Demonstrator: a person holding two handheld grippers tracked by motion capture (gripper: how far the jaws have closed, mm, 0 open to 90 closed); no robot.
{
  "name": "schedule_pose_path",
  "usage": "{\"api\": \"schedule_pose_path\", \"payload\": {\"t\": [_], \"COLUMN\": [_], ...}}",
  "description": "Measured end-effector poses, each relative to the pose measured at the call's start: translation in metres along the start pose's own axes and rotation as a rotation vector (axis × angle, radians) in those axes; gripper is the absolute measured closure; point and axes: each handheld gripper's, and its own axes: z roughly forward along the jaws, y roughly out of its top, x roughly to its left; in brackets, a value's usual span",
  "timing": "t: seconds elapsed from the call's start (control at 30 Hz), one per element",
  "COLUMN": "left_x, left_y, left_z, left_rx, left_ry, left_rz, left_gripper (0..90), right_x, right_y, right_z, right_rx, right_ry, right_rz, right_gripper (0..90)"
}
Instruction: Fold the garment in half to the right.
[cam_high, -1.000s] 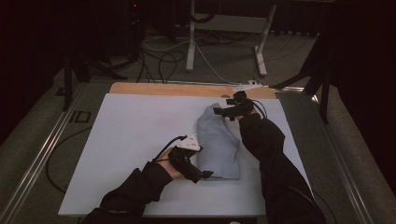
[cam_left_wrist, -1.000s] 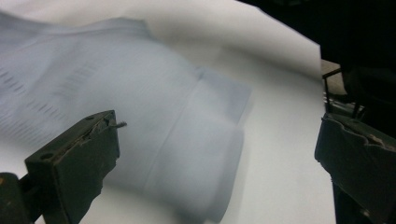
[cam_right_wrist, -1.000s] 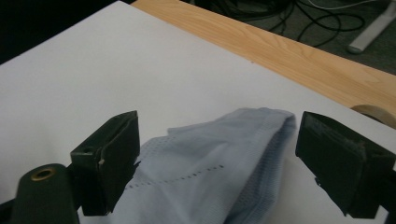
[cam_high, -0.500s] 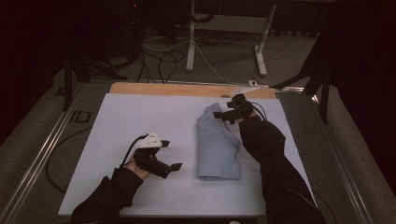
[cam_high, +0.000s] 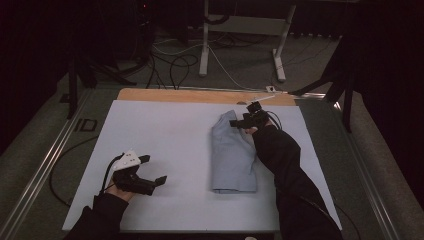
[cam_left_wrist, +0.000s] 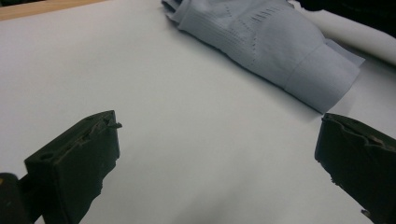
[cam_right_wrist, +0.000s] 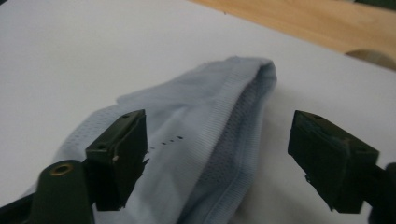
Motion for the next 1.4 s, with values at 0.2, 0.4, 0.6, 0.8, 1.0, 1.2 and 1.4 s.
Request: {"api": "schedule_pose_path", "payload": {"t": [0.2, 0.4, 0.6, 0.8, 1.0, 1.2, 1.4], "left_x": [0.014, 0.019, 0.022, 0.024, 0.023, 0.022, 0.021], "left_y": [-0.011, -0.020, -0.023, -0.024, -0.023, -0.021, -0.021], "left_z": [-0.011, -0.018, -0.019, -0.020, -0.020, -0.022, -0.021], "left_rx": [0.028, 0.009, 0.000, -0.014, -0.029, -0.045, -0.045], "left_ry": [0.077, 0.102, 0.118, 0.132, 0.139, 0.145, 0.140], "left_rz": [0.000, -0.008, -0.029, -0.042, -0.032, -0.015, -0.005], "left_gripper": [1.1, 1.1, 1.1, 1.1, 1.1, 1.1, 1.1], "right_x": [-0.007, -0.010, -0.005, 0.005, 0.014, 0.009, 0.002], "right_y": [-0.005, -0.009, -0.010, -0.001, 0.008, 0.008, 0.001], "right_z": [0.019, 0.027, 0.031, 0.025, 0.018, 0.029, 0.037], "right_rx": [0.090, 0.116, 0.127, 0.102, 0.005, 0.053, 0.110], "right_ry": [-0.044, -0.041, -0.019, -0.037, 0.006, -0.037, -0.046], "right_rz": [-0.007, -0.003, -0.035, -0.097, -0.115, -0.074, -0.046], "right_gripper": [29.2, 44.1, 66.1, 86.9, 87.2, 87.1, 86.1]}}
